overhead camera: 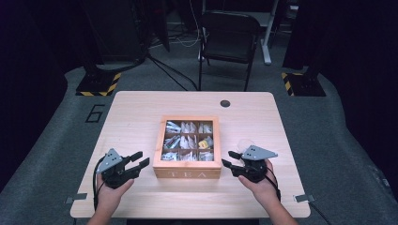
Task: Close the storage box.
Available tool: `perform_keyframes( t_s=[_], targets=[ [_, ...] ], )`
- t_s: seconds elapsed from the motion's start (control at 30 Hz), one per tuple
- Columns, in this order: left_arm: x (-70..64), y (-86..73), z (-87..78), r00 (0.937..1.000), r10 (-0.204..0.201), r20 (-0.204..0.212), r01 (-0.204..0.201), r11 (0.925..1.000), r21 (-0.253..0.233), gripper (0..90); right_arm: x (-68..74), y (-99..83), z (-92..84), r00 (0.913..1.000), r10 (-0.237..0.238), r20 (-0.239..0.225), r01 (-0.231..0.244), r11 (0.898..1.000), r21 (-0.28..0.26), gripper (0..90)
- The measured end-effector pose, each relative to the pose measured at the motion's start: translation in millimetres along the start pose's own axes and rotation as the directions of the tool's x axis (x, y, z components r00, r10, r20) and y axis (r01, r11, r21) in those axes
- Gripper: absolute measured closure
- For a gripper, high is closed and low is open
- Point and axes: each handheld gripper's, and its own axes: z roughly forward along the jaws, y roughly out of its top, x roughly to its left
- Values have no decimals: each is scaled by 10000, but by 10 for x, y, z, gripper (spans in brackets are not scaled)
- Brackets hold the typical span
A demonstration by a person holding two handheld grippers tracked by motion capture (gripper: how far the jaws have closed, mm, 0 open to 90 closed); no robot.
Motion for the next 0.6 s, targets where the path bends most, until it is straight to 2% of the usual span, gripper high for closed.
perform_keyframes(
  t_s=[0.33,0.6],
  targets=[
    [135,30,138,9995,-124,-275,131,9996,242,513,-19,-11,64,9990,-174,421,173,9998,39,488],
    [151,-3,150,9997,-30,-246,39,9993,364,486,-90,-89,37,9974,134,713,-136,9999,23,444]
  ],
)
